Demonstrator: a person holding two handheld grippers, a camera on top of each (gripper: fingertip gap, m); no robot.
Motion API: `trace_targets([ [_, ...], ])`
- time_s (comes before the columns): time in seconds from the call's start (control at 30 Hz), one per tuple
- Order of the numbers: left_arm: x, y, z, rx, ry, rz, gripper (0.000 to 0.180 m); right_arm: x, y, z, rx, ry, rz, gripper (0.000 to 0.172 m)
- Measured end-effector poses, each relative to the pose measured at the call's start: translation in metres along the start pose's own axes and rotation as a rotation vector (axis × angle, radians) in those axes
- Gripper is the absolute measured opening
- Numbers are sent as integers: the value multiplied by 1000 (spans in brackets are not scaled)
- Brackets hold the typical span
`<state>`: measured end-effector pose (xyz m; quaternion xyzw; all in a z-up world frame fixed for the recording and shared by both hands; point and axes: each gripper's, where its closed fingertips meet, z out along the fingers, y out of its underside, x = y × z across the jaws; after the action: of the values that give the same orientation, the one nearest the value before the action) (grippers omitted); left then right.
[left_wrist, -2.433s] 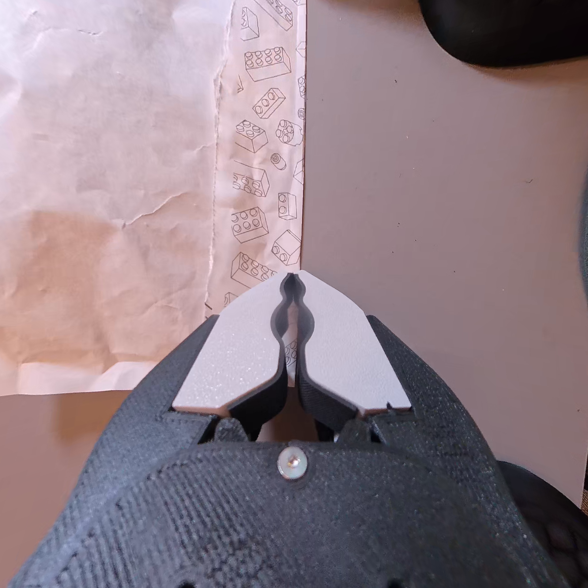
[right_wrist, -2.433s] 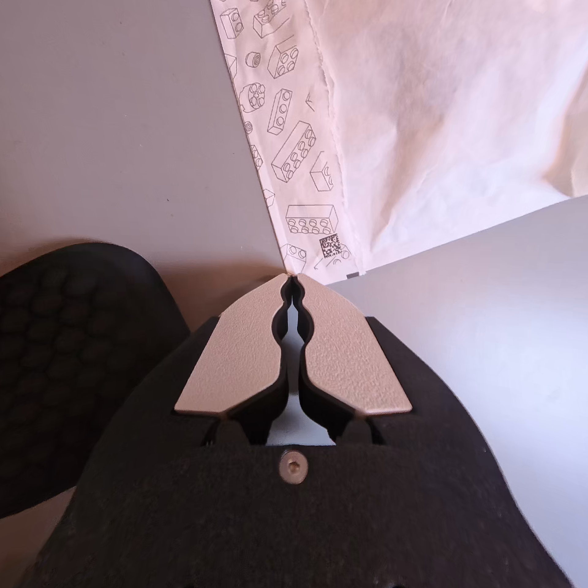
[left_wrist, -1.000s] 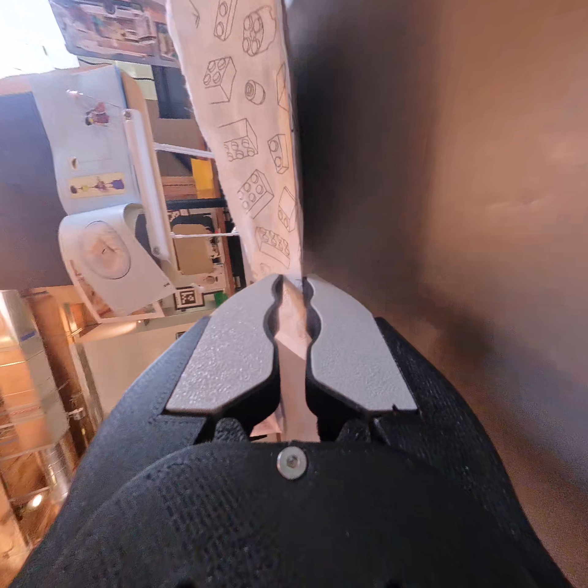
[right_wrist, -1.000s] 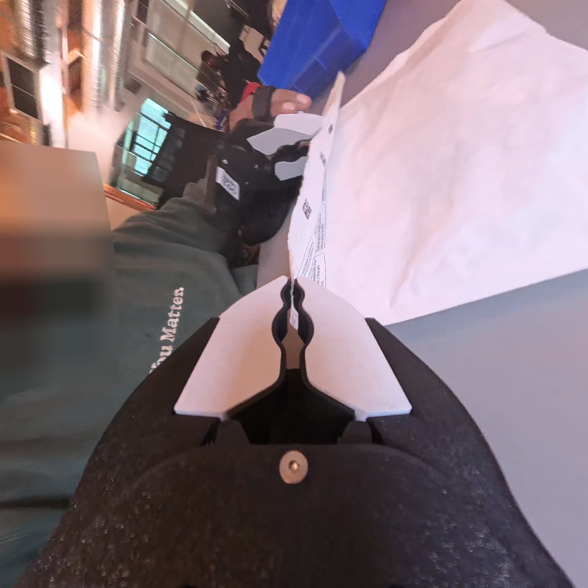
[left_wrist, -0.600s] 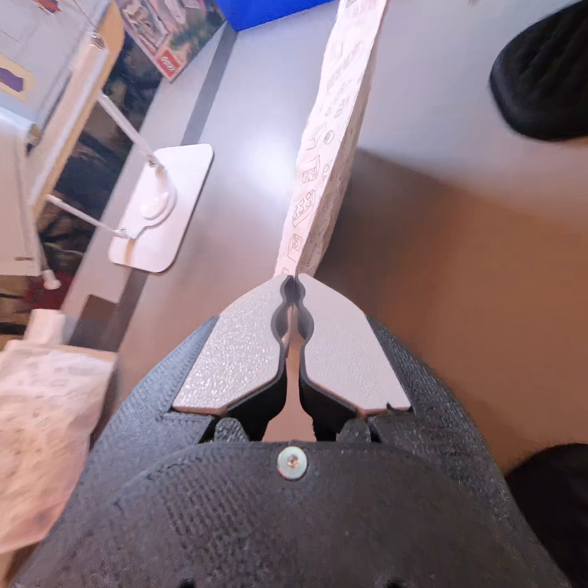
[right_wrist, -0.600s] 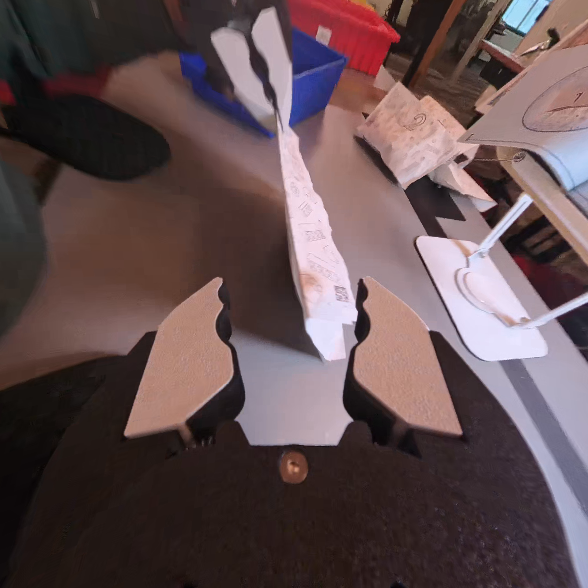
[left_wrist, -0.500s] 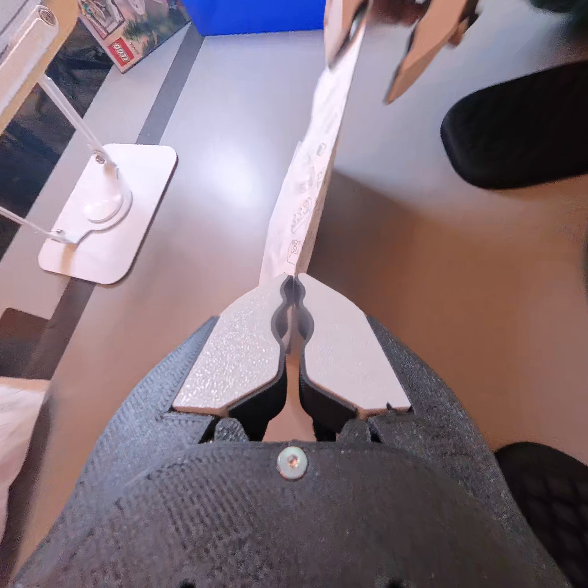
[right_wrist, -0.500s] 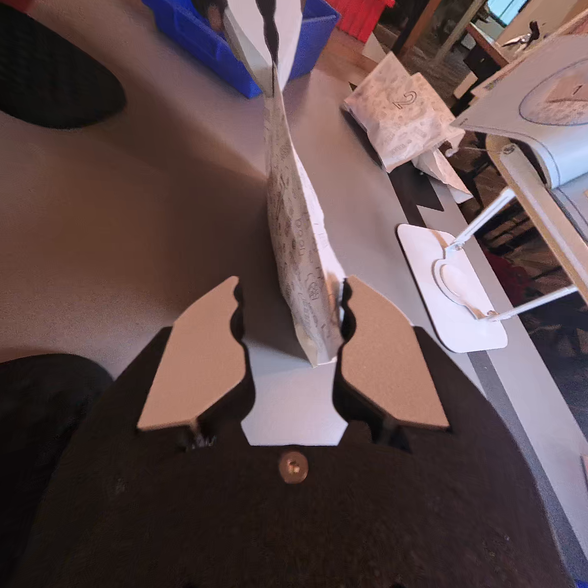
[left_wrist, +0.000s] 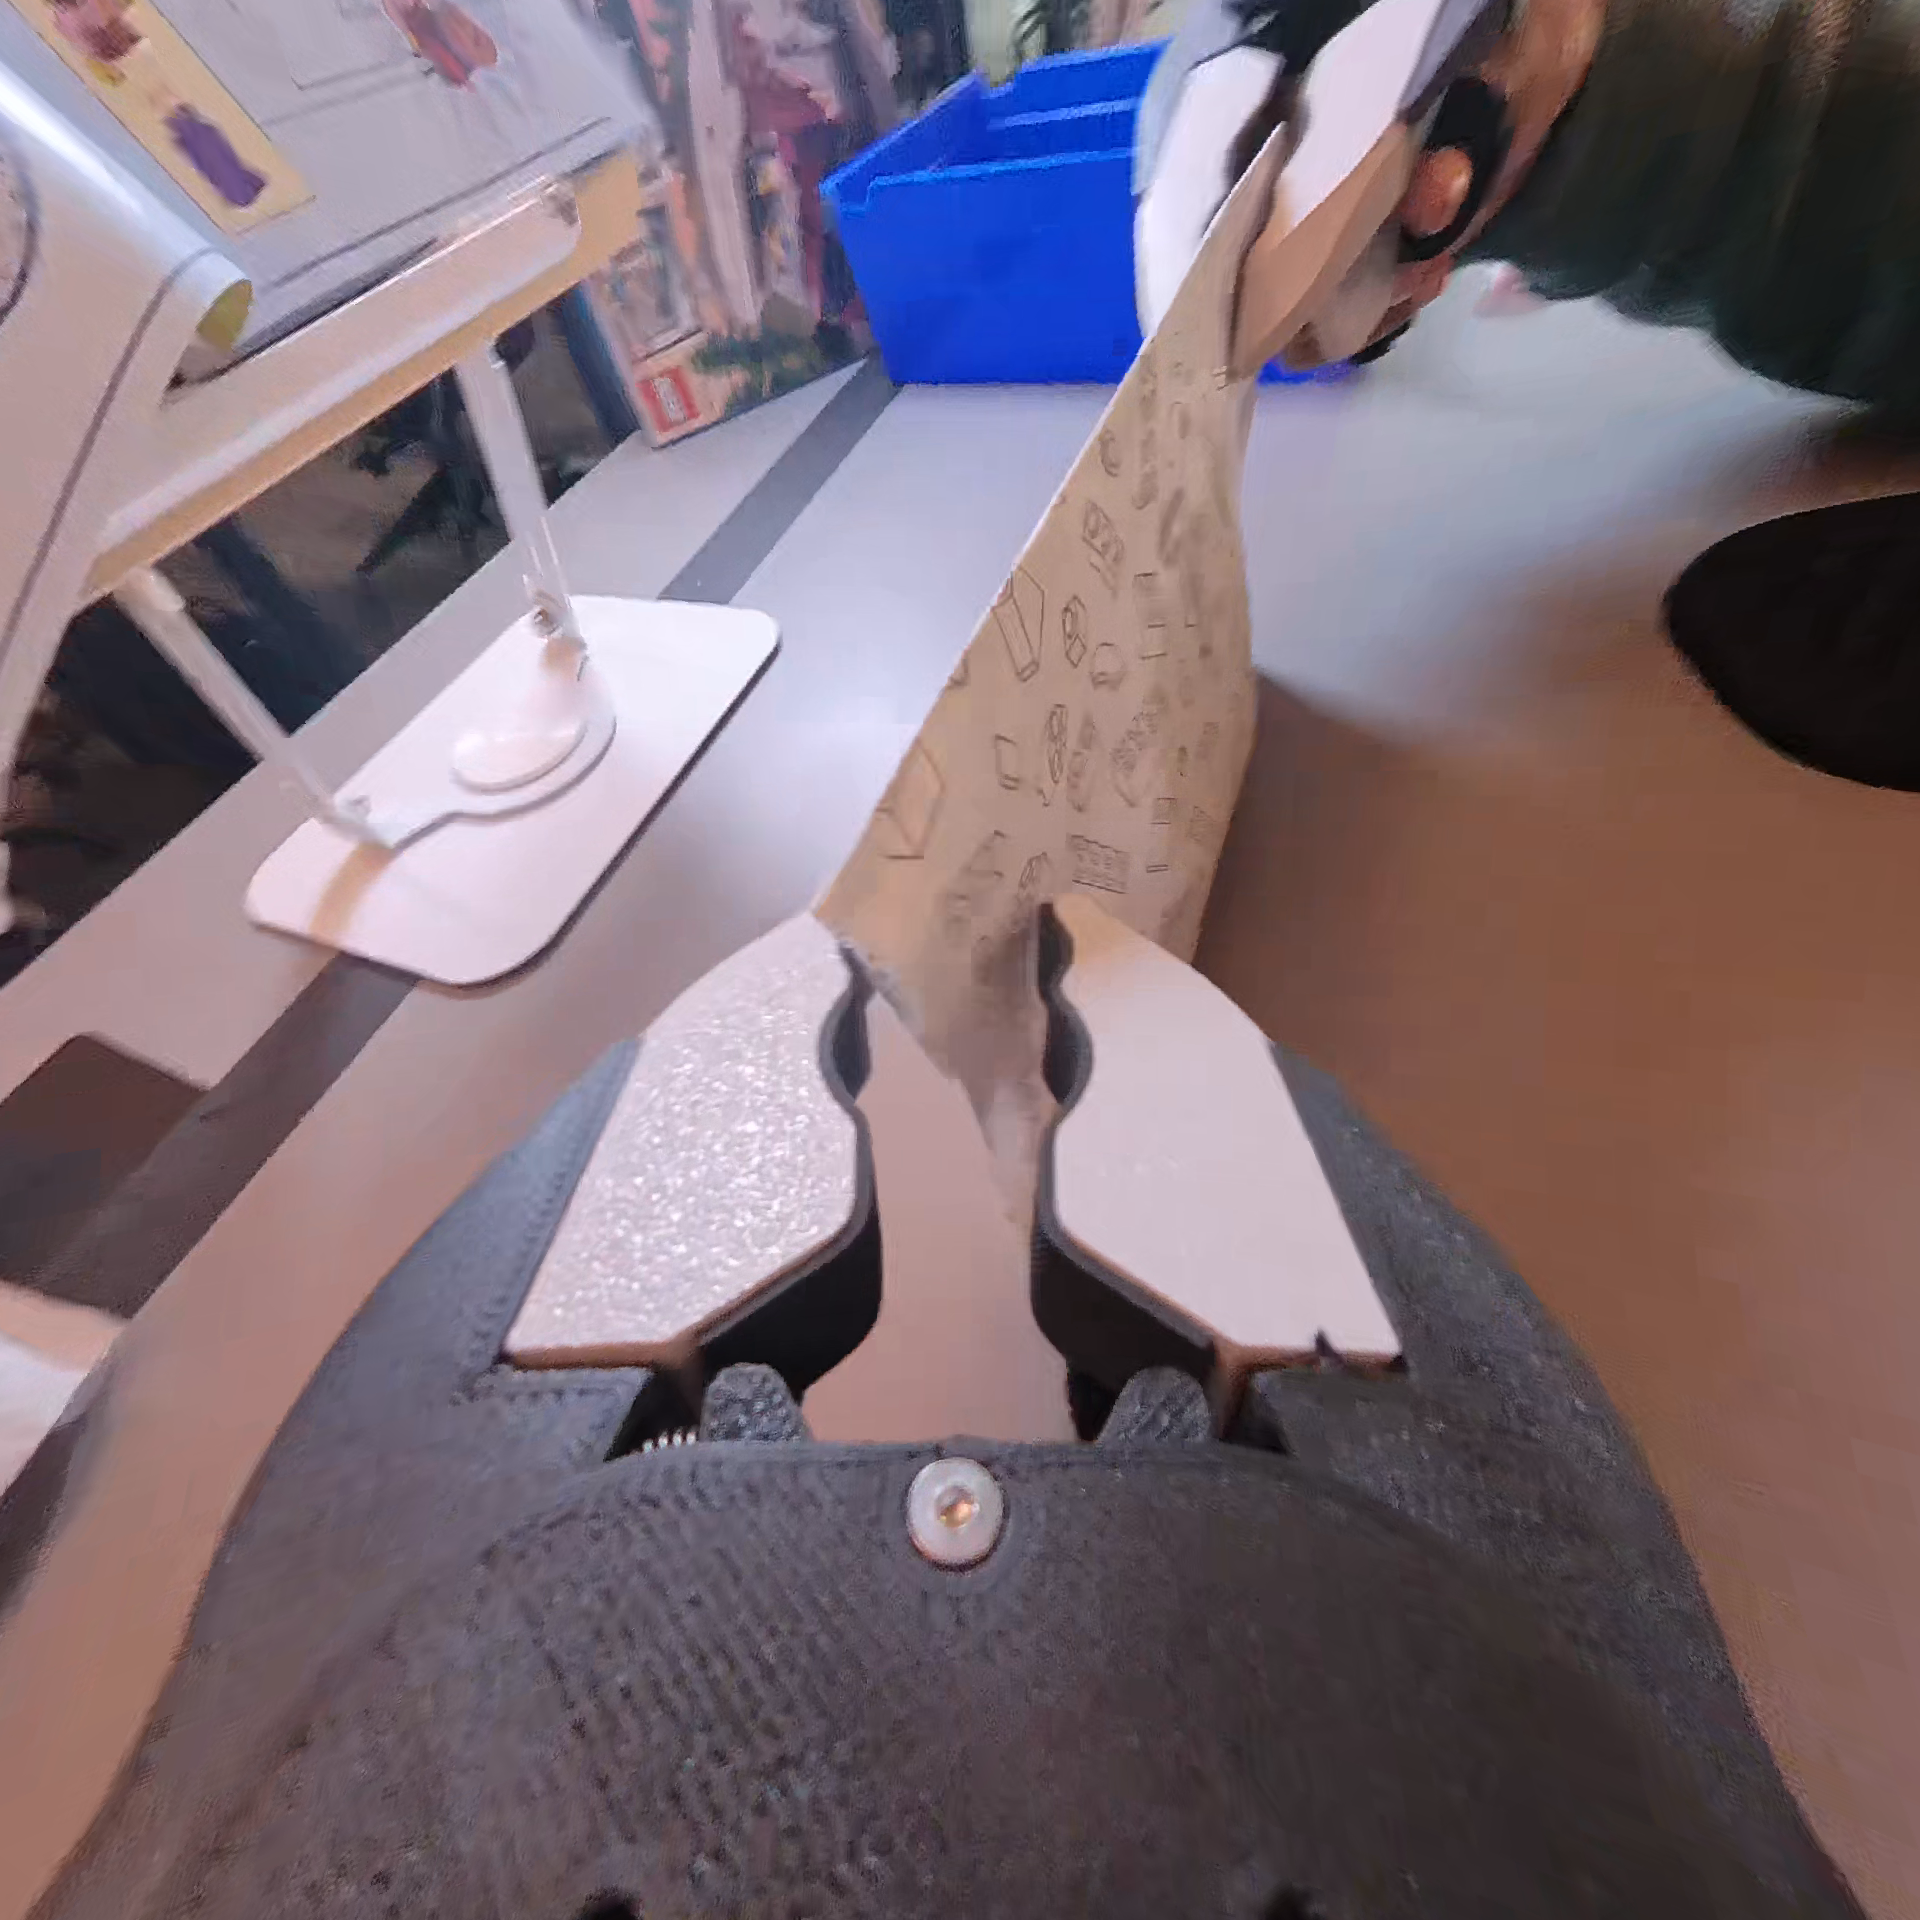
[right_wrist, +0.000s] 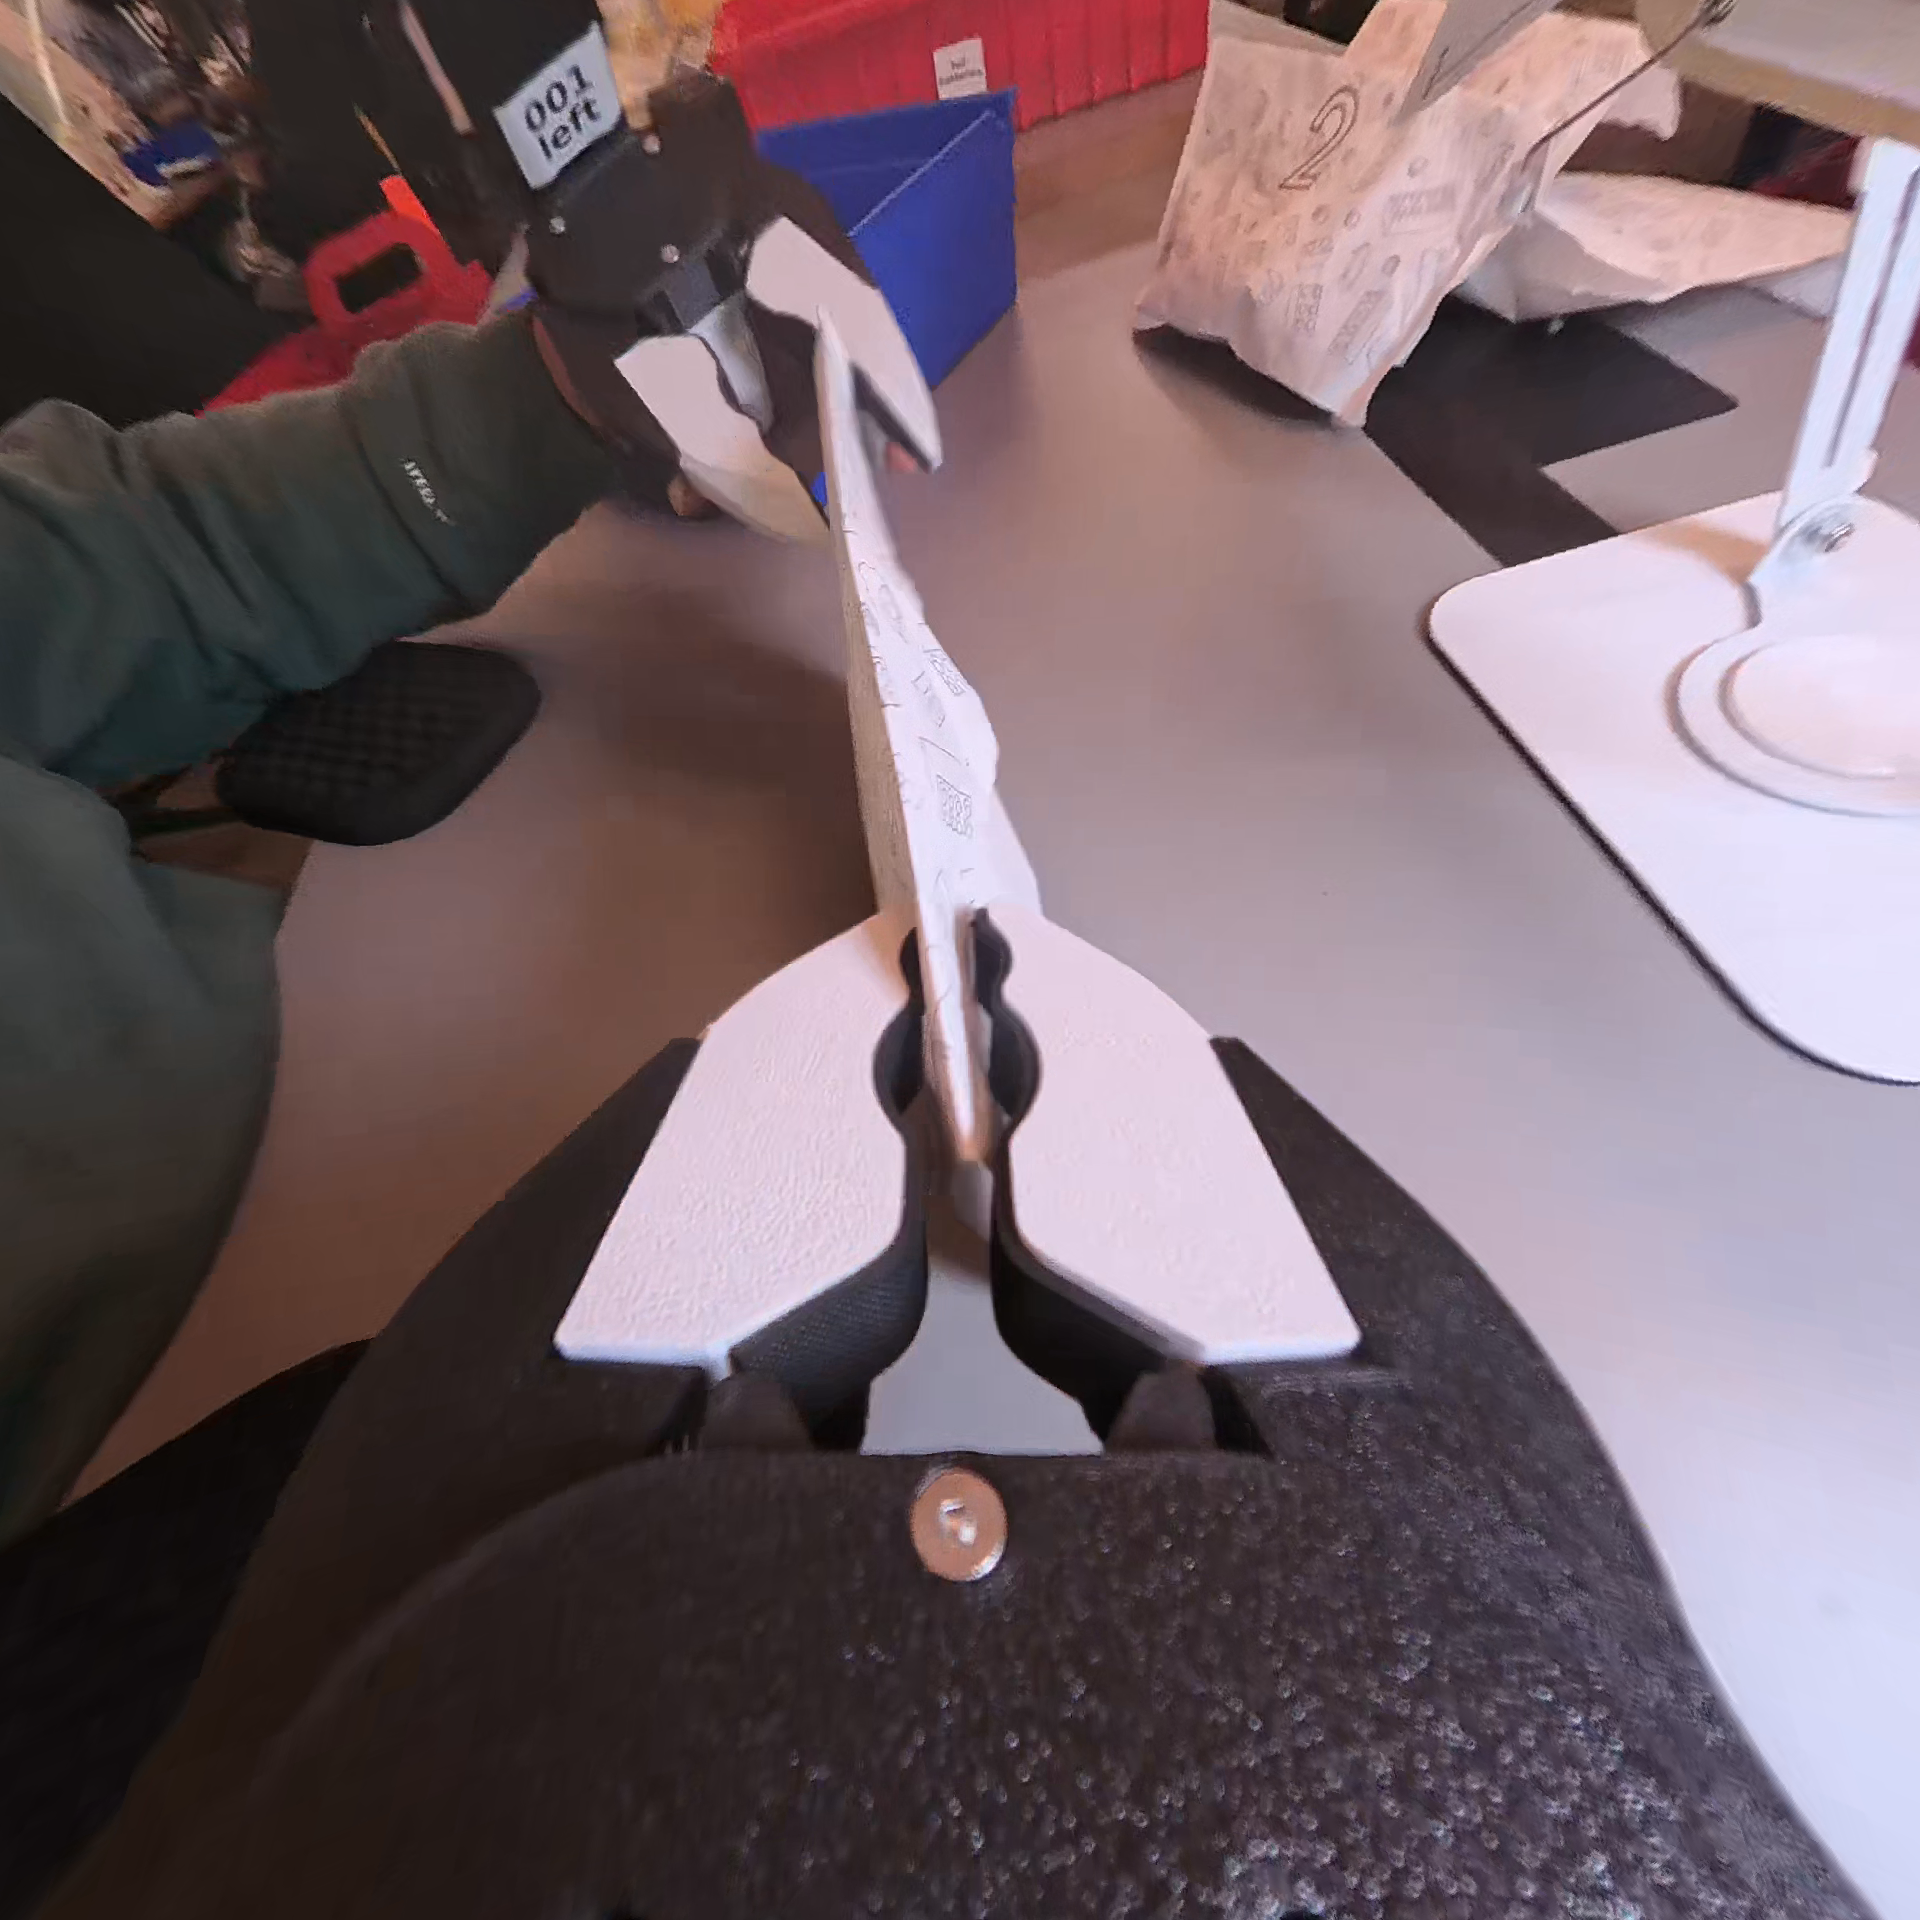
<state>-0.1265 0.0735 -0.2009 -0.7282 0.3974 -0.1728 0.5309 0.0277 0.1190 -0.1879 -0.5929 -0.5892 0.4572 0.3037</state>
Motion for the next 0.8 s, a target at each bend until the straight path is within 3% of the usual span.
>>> trace_targets([
  [0.03,6,-2,1,30,61,-18,7,3,2,1,-5,30,-34,21],
  [0.13,10,-3,7,42,119,-82,3,6,15,4,-24,74,-142,50],
  [0.17,12,-3,8,42,121,-75,2,6,19,5,-20,87,-175,46],
  [0.2,11,-3,9,39,108,-73,2,7,21,6,-13,99,-202,14],
  [0.23,9,-3,10,38,93,-82,3,6,22,7,-9,95,-207,2],
  [0.43,0,-3,10,90,-6,-84,7,19,22,3,-37,90,-9,1],
  [0.67,-14,-3,15,109,-114,-47,4,40,15,3,-25,272,-133,4],
  [0.8,-19,-5,16,137,-141,-51,3,46,14,1,16,279,-84,2],
])
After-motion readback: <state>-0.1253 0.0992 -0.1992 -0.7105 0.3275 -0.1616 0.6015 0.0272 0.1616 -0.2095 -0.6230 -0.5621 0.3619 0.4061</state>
